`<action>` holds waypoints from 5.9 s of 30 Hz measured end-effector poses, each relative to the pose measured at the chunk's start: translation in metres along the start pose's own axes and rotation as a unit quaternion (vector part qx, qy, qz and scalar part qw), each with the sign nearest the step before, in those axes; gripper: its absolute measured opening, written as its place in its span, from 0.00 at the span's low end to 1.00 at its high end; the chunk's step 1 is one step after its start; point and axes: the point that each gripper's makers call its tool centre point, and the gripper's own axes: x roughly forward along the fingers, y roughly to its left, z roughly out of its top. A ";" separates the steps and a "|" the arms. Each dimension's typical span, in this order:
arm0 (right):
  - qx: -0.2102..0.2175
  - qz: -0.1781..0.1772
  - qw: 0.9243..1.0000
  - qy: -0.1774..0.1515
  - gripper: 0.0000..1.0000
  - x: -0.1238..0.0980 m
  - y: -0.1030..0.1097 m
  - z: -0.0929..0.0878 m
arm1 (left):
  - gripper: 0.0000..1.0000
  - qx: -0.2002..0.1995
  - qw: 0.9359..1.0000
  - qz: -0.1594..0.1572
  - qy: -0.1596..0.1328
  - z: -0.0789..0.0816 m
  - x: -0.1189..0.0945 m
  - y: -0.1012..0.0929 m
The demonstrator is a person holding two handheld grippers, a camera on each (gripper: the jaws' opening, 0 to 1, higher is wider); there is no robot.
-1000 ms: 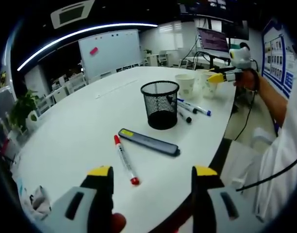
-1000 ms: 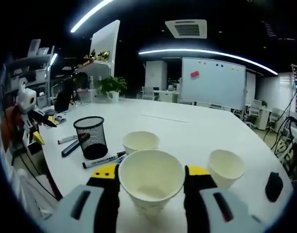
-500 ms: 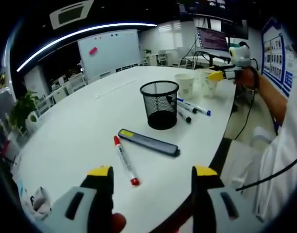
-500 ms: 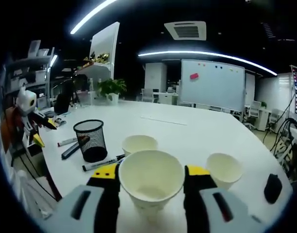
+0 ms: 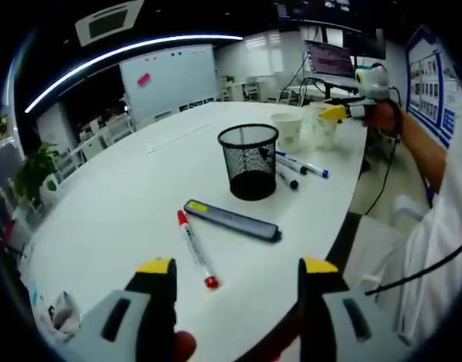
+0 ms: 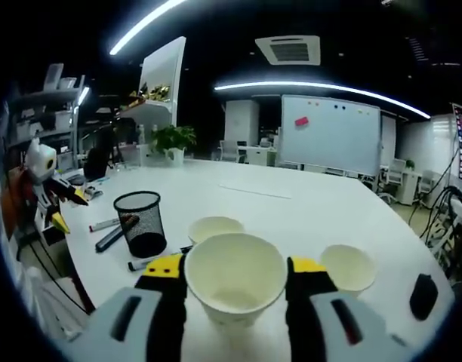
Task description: Place the scattered laser pointers and whiteboard markers into the pen holder and stack the scattered paper cups together
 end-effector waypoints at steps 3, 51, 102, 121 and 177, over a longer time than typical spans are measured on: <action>0.000 -0.001 1.000 -0.001 0.52 -0.001 -0.001 0.001 | 0.65 0.002 1.000 0.002 0.001 -0.001 0.001 0.000; -0.020 -0.018 0.999 -0.020 0.52 -0.008 -0.014 0.027 | 0.64 -0.002 1.000 -0.004 0.000 -0.004 0.003 -0.002; -0.034 -0.024 0.998 -0.039 0.51 -0.010 -0.028 0.053 | 0.64 0.010 1.000 -0.002 0.006 -0.001 0.001 -0.003; -0.032 -0.031 0.998 -0.043 0.51 -0.013 -0.033 0.058 | 0.62 0.001 1.000 0.004 -0.006 0.003 0.001 -0.001; -0.039 -0.047 0.996 -0.060 0.51 -0.019 -0.048 0.082 | 0.62 0.001 1.000 0.003 -0.005 0.004 0.001 -0.003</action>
